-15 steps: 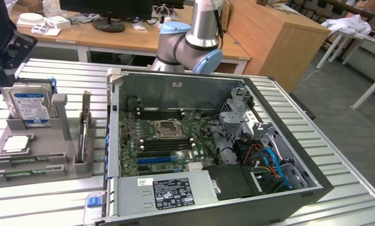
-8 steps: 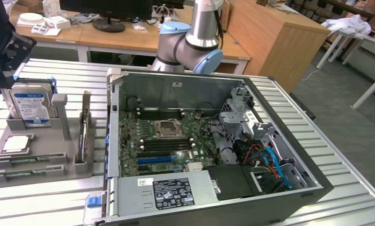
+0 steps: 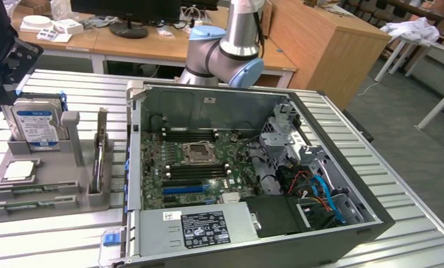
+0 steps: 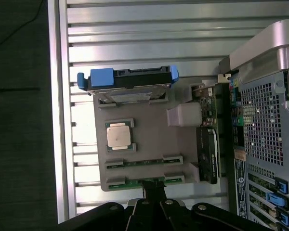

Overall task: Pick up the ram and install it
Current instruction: 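Pick up the ram and move it above insertion slot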

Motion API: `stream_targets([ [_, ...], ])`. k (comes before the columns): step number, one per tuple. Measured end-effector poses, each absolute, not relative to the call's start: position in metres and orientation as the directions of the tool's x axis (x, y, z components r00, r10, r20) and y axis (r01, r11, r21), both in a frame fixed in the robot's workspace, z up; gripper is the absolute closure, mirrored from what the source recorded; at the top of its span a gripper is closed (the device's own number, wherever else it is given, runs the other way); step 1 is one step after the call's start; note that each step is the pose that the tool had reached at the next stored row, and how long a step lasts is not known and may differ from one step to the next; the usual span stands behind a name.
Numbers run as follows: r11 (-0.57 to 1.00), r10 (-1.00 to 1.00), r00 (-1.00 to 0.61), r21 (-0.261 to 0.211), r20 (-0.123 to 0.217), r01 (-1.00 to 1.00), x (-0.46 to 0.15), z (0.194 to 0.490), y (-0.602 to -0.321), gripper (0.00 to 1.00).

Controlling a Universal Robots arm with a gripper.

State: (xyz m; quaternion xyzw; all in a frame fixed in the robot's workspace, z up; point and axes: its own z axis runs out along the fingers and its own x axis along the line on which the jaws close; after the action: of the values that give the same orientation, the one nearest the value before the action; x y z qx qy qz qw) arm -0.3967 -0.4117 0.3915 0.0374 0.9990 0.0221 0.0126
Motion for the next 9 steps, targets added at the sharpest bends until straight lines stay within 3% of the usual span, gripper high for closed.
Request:
stream_targets([
  [9,0.997,0.068,-0.997,0.045,-0.023,0.067,-0.3967,0.3915,-0.4117,0.89],
])
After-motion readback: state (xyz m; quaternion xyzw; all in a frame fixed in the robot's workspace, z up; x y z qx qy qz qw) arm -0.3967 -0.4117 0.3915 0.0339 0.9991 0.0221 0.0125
